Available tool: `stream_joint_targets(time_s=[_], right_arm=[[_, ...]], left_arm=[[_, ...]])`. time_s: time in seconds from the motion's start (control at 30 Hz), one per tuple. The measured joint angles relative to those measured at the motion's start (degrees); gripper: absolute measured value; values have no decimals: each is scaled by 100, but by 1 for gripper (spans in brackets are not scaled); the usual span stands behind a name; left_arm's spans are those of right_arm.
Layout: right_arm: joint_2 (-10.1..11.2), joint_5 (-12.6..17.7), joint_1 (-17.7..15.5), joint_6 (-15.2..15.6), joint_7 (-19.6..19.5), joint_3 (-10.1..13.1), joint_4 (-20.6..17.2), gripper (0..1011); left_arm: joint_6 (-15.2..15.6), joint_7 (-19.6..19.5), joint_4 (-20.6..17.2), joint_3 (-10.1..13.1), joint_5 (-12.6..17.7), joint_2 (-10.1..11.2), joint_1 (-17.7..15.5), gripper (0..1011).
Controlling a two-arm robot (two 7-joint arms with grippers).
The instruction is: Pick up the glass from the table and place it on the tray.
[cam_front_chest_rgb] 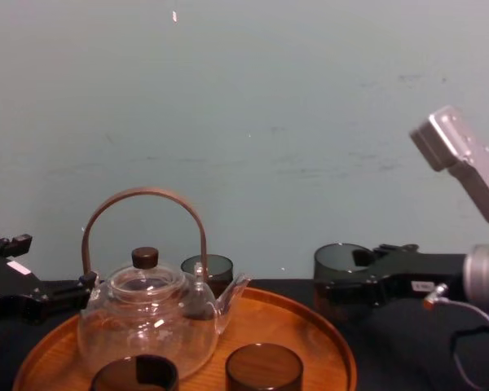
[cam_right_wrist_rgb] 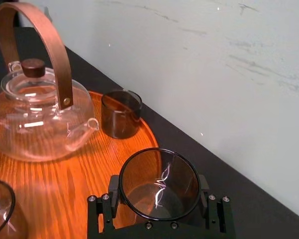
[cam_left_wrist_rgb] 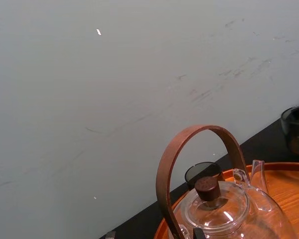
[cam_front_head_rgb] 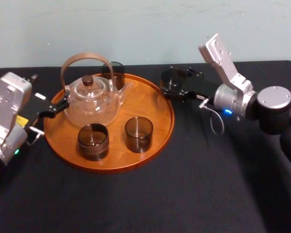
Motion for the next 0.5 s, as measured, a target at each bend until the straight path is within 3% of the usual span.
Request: stream_joint_targets(time_s=[0.5], right_arm=[[-589,-114,582,-354,115,-231,1054,918]], left_arm=[[0,0,0,0,0,0,0,1010]])
